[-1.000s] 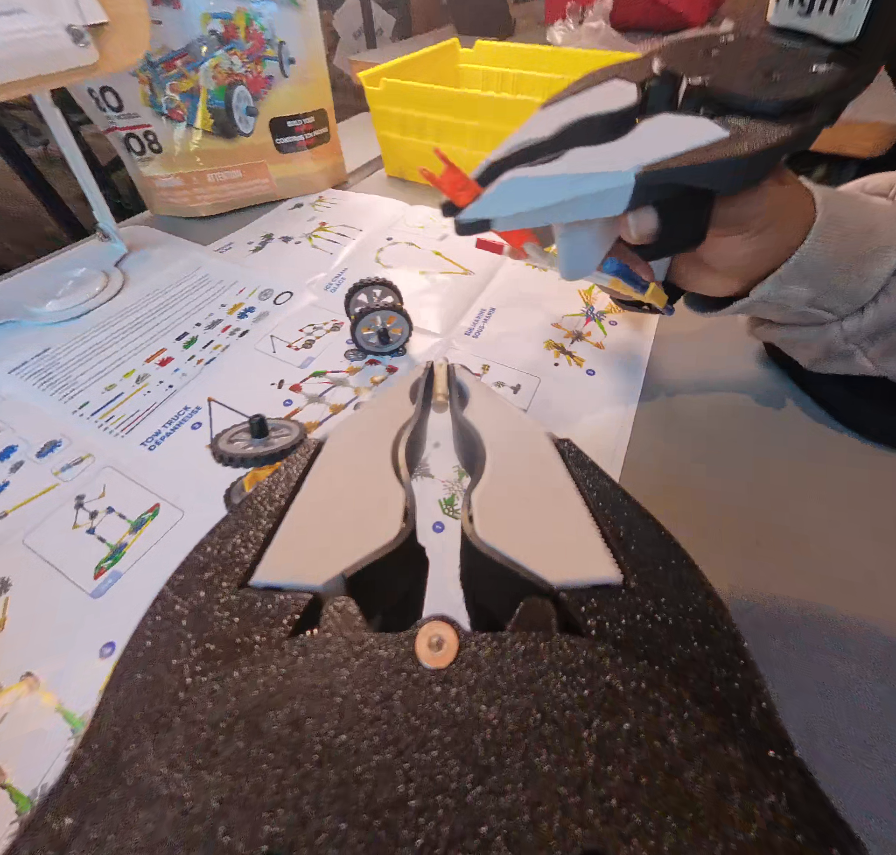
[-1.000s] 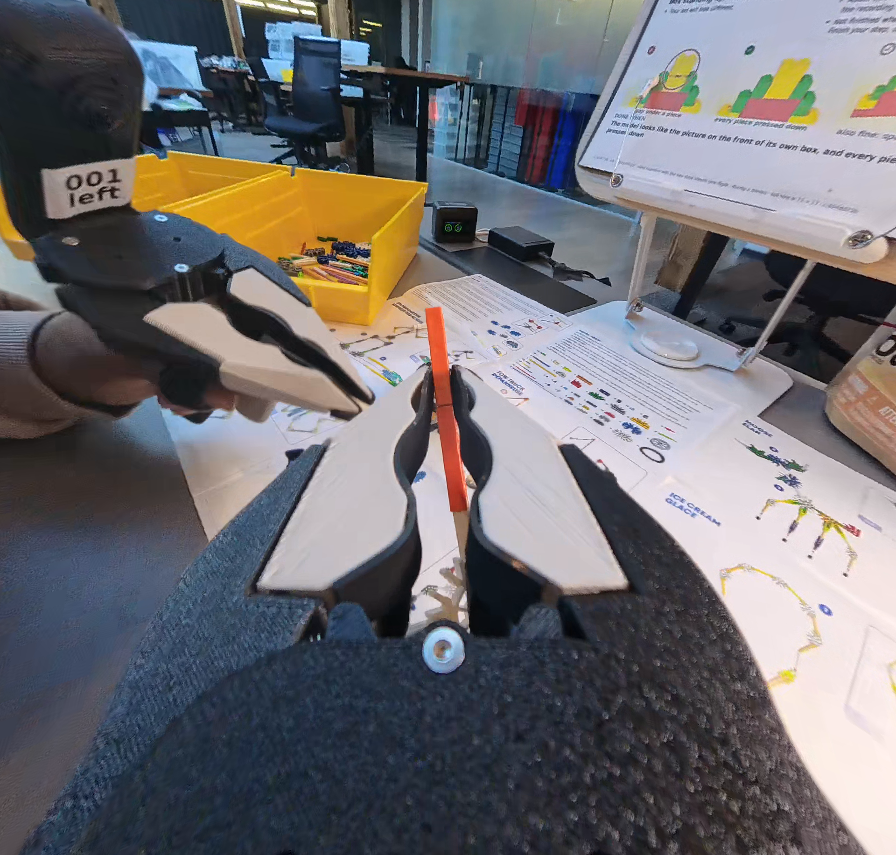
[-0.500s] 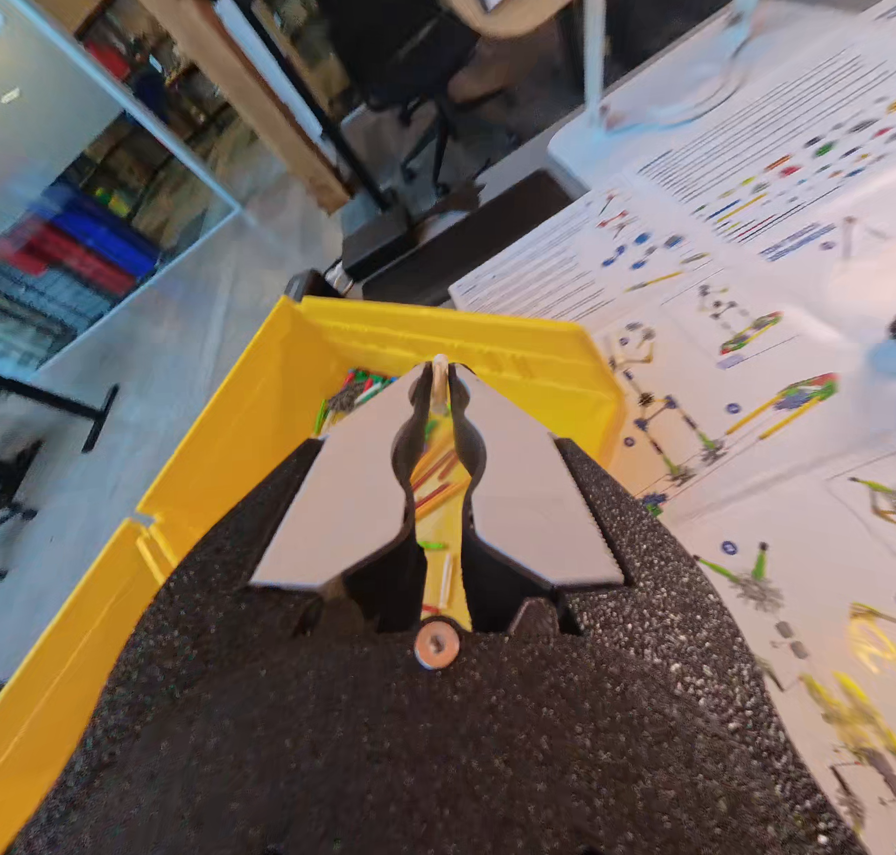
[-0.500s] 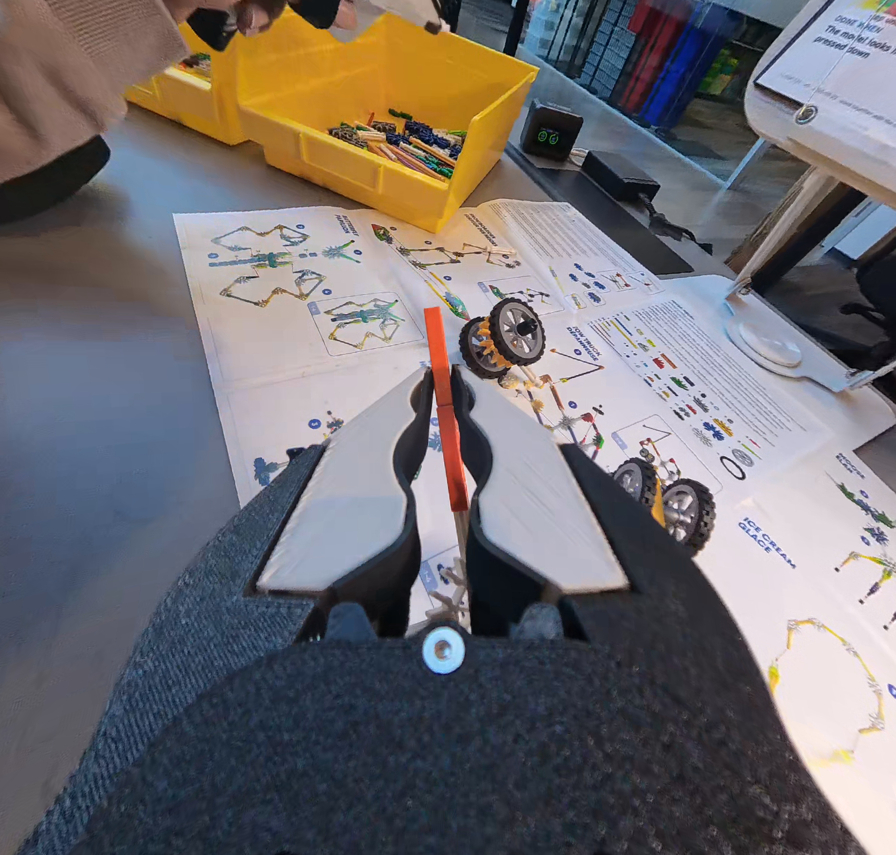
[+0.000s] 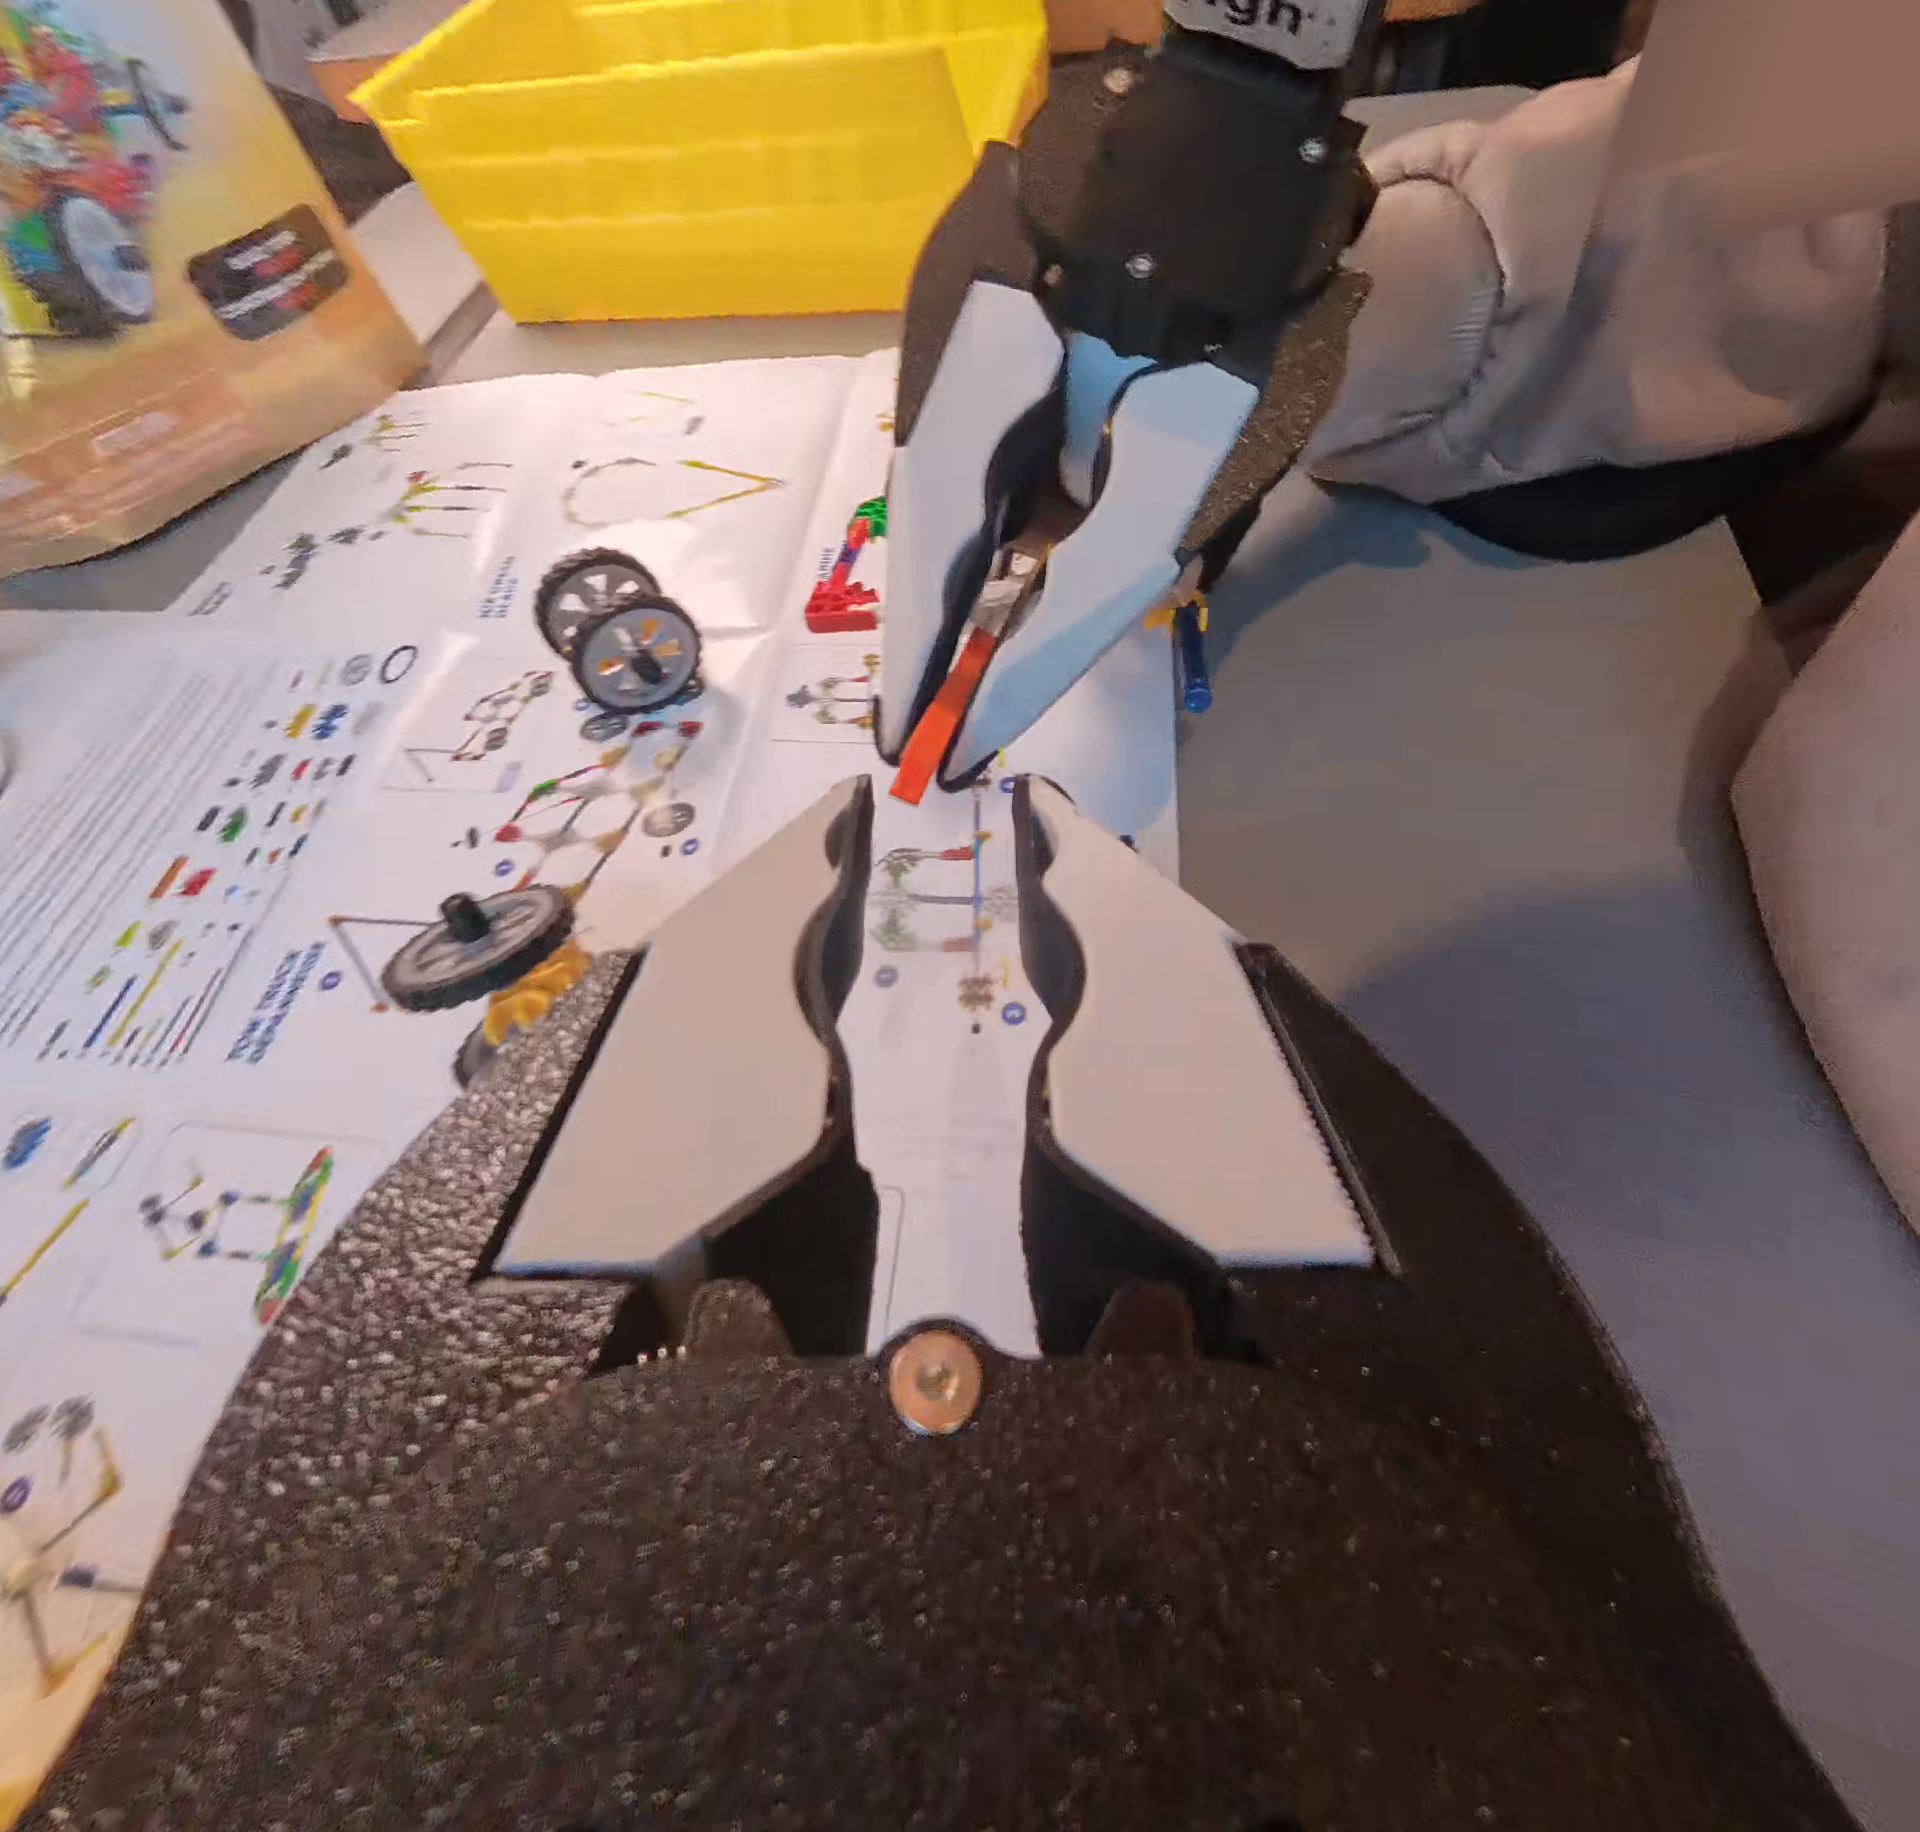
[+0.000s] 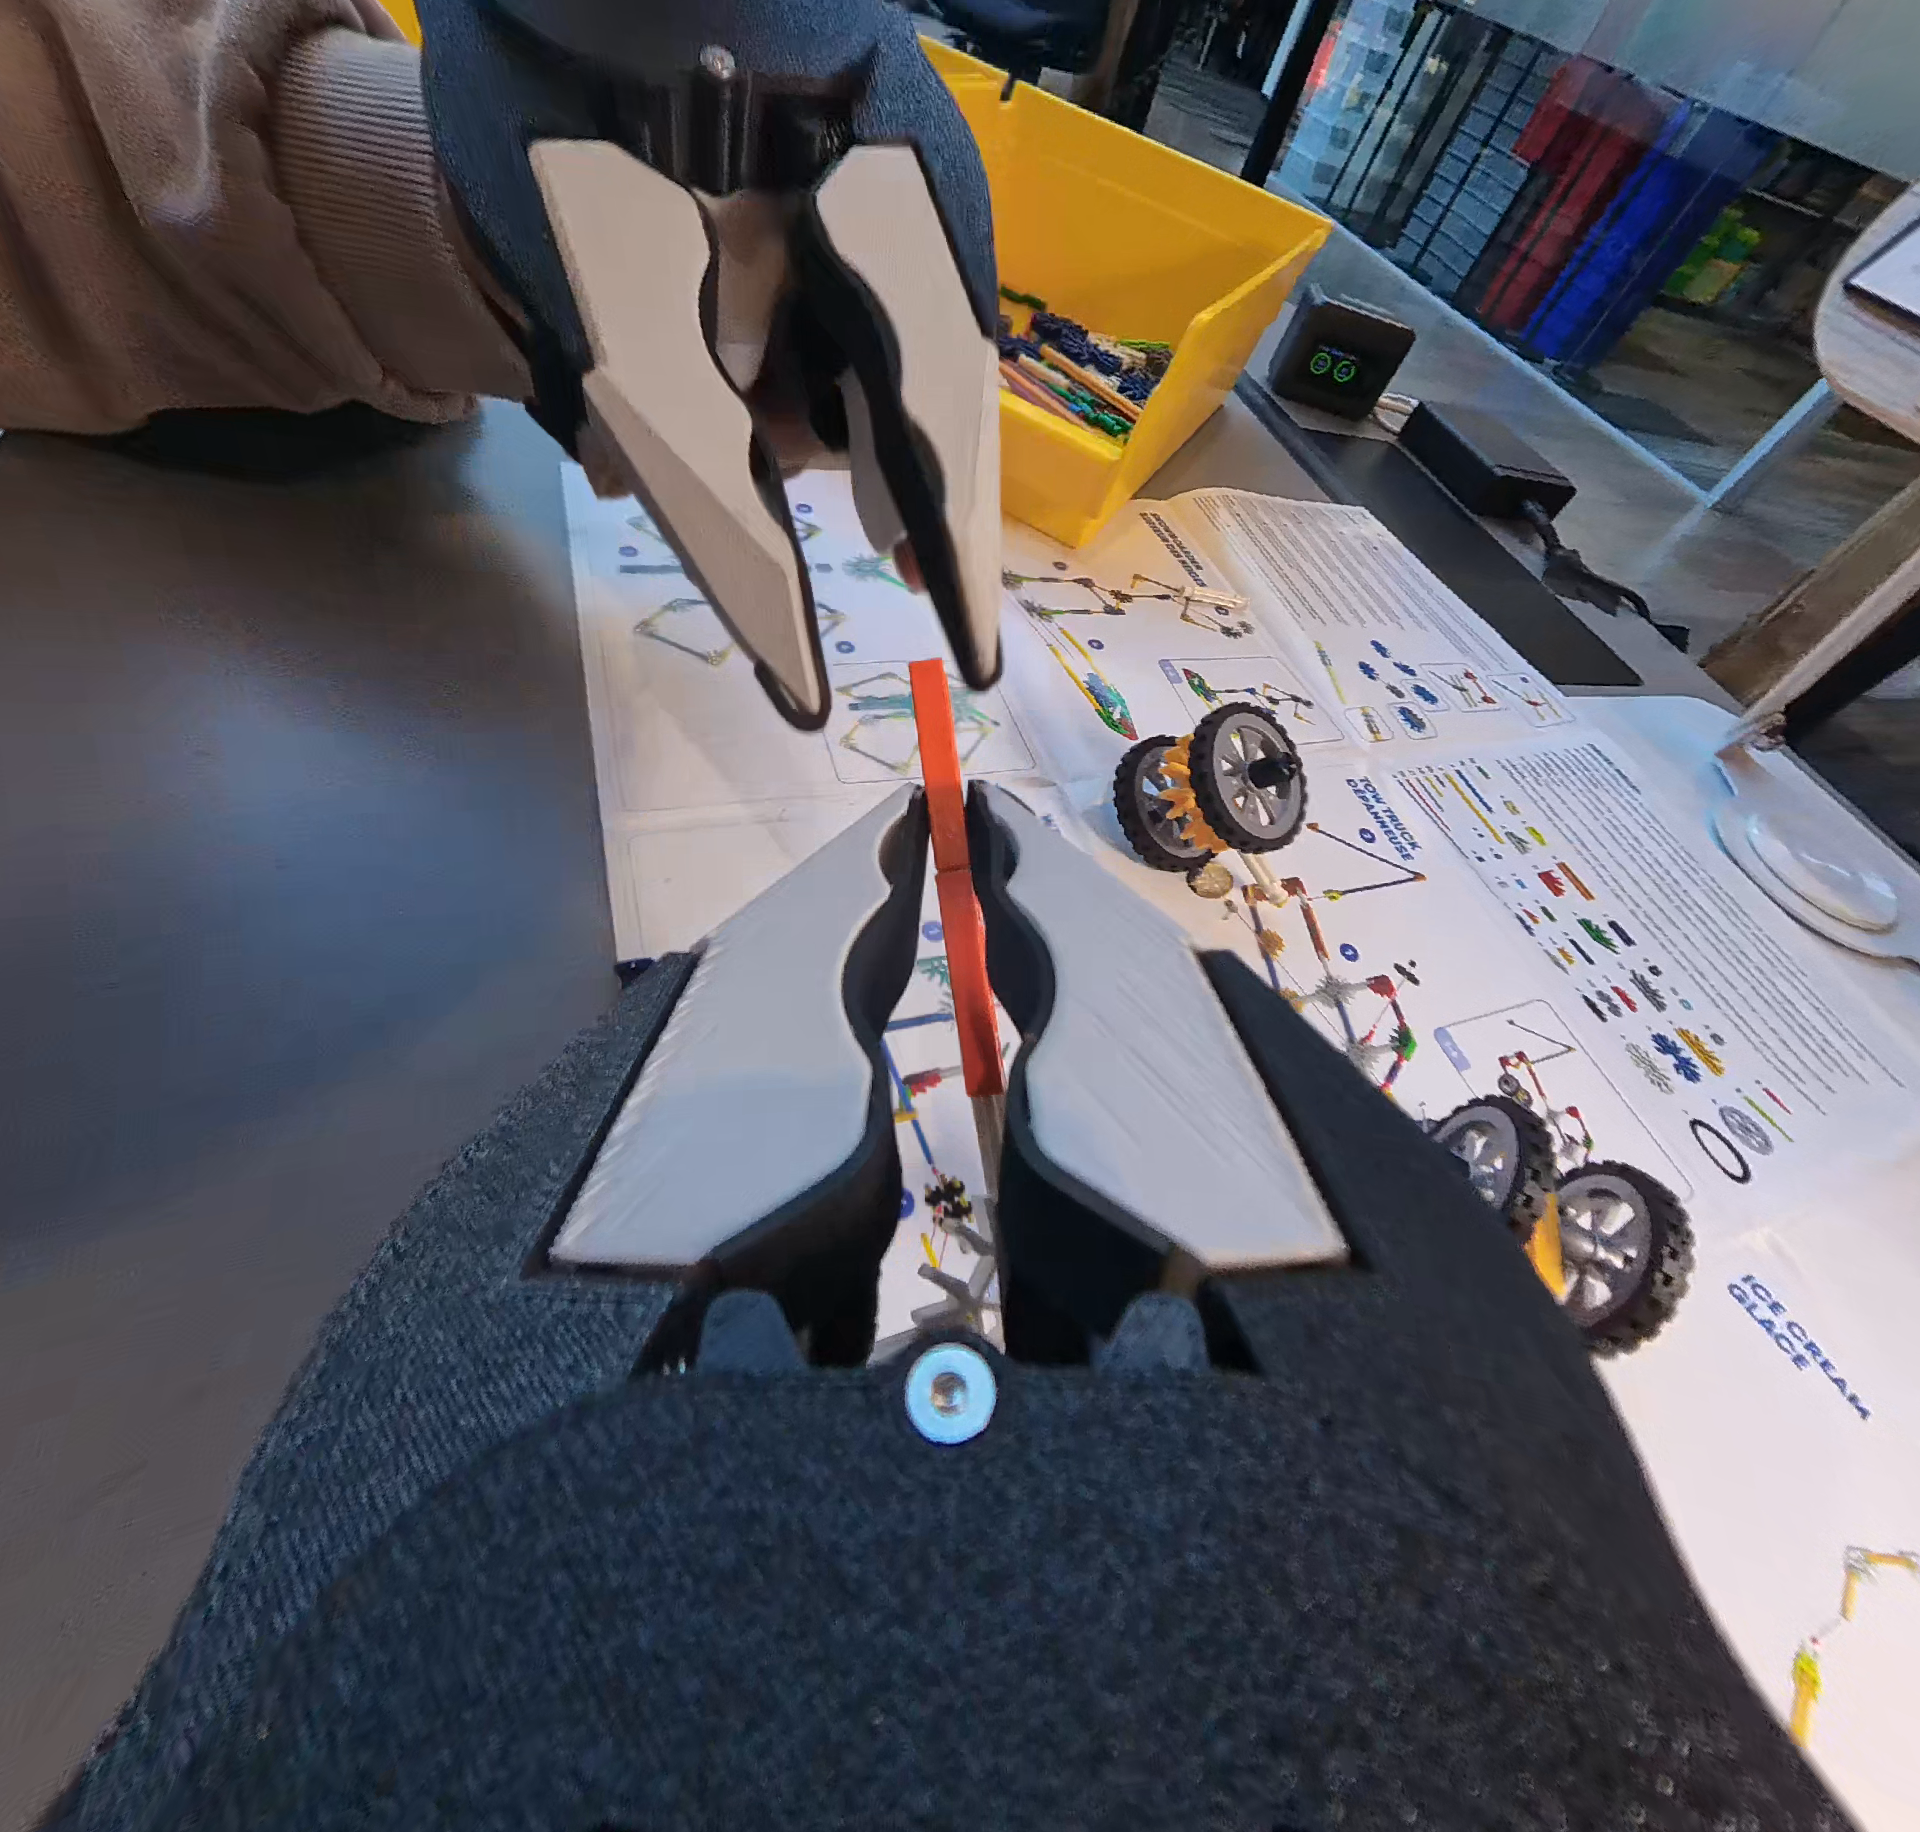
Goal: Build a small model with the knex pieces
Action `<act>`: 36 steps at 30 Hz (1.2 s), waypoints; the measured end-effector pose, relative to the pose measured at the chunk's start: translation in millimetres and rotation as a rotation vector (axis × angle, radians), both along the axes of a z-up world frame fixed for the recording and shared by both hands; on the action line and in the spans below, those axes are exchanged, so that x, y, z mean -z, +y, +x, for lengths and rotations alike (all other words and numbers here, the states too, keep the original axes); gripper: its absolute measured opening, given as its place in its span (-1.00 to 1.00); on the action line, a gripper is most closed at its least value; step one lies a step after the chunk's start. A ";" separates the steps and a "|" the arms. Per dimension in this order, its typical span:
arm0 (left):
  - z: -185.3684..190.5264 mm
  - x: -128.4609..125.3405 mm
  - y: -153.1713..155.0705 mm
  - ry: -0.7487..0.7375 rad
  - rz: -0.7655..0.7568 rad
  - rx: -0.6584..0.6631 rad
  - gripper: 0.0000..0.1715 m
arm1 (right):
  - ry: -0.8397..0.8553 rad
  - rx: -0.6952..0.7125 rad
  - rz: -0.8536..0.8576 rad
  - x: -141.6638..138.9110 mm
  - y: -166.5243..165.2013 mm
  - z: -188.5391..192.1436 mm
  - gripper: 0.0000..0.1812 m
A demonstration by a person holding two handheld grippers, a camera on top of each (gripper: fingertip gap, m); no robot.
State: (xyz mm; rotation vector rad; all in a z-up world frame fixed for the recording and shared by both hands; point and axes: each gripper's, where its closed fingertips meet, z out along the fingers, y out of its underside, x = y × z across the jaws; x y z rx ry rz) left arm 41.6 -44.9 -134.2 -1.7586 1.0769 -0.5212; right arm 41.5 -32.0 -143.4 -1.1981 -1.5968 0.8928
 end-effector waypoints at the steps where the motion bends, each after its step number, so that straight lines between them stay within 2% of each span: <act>1: 7.4 3.3 -2.1 0.004 0.000 0.019 -0.74 | -0.003 -0.015 0.007 0.3 -3.4 -0.4 -0.94; 3: 11.9 6.8 -1.7 0.020 0.016 0.028 -0.91 | -0.025 -0.051 0.015 4.2 -11.3 -0.7 -0.94; 4: 12.6 8.1 -3.5 0.022 0.013 0.045 -0.93 | -0.036 -0.060 0.020 6.5 -13.2 -0.8 -0.94; 6: 11.6 13.3 -6.3 0.017 -0.035 0.064 -0.95 | -0.052 -0.079 0.012 9.9 -16.0 -0.1 -0.92; 9: 10.3 19.0 -10.7 -0.042 -0.129 0.092 -0.96 | -0.111 -0.137 -0.026 17.4 -21.9 3.6 -0.73; 11: 10.6 21.5 -12.6 -0.064 -0.167 0.107 -0.96 | -0.146 -0.162 -0.040 21.3 -25.8 5.1 -0.80; 14: 9.0 21.7 -15.1 -0.064 -0.197 0.129 -0.96 | -0.181 -0.159 -0.076 23.7 -28.5 3.6 -0.80; 18: 7.8 23.6 -16.9 -0.112 -0.267 0.138 -0.96 | -0.149 -0.159 -0.137 7.7 -26.5 4.6 -0.78; 22: 7.4 27.1 -16.2 -0.122 -0.294 0.138 -0.96 | -0.044 -0.129 -0.225 -23.6 -6.6 8.4 -0.72; 24: 7.7 25.9 -15.8 -0.131 -0.294 0.137 -0.96 | -0.047 -0.134 -0.248 -30.2 -0.1 14.1 -0.72; 25: 7.6 25.5 -16.0 -0.132 -0.291 0.138 -0.96 | -0.107 -0.160 -0.238 -23.9 -2.3 19.0 -0.72; 27: 9.2 22.9 -17.8 -0.135 -0.278 0.151 -0.96 | -0.290 -0.200 -0.147 5.5 -9.6 29.0 -0.72; 29: 11.6 21.1 -19.8 -0.135 -0.271 0.163 -0.96 | -0.369 -0.234 -0.052 28.2 -20.5 28.5 -0.76; 30: 12.1 22.8 -20.8 -0.122 -0.272 0.168 -0.96 | -0.369 -0.250 -0.045 32.1 -27.3 24.8 -0.88; 32: 11.4 26.6 -22.3 -0.123 -0.295 0.166 -0.96 | -0.367 -0.248 -0.022 34.4 -27.2 20.8 -0.95; 36: 8.7 10.4 -20.9 -0.331 -0.409 0.175 -0.96 | -0.251 -0.283 -0.057 19.6 -31.8 16.8 -0.96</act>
